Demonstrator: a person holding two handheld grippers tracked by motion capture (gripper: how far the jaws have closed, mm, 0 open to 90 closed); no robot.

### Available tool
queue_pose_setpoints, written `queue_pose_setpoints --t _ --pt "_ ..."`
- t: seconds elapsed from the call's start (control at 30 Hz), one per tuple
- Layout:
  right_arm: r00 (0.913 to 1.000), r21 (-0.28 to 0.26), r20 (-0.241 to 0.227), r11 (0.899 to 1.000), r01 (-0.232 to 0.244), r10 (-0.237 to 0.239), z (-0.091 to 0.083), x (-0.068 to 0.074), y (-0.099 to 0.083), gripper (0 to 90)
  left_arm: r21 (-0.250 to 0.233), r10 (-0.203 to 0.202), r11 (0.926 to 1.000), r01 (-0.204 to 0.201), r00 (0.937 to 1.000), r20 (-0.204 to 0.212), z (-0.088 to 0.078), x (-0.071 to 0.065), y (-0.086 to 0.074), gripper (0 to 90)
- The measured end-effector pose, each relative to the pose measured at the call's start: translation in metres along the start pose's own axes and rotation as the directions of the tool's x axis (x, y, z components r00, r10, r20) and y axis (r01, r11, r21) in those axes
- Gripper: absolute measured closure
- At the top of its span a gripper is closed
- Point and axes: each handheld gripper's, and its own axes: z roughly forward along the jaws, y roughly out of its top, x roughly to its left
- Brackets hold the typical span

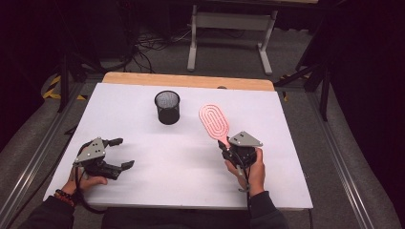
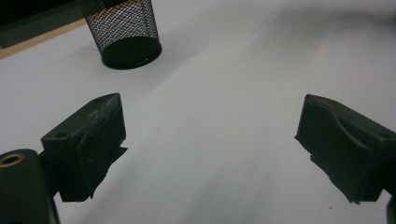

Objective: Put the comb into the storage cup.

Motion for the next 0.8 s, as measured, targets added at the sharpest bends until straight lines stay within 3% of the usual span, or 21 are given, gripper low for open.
queue_pose_setpoints --t 0.13,0.47,0.8 --pt "0.9998 -0.049 0.009 0.999 0.017 -0.016 -0.005 0.000 0.002 68.9 0.032 -0.019 0.9993 0.019 0.9998 0.000 0.002 0.003 -0.002 8.2" --pt "0.9992 -0.128 0.036 0.991 0.021 -0.017 -0.014 0.001 0.003 68.9 0.039 -0.031 0.9988 0.031 0.9995 0.005 0.003 0.003 -0.001 8.0" --pt "0.9981 -0.195 0.057 0.980 0.034 -0.023 -0.017 0.006 0.004 68.9 -0.002 -0.058 0.9983 0.058 0.9966 0.058 0.009 0.003 0.018 5.5"
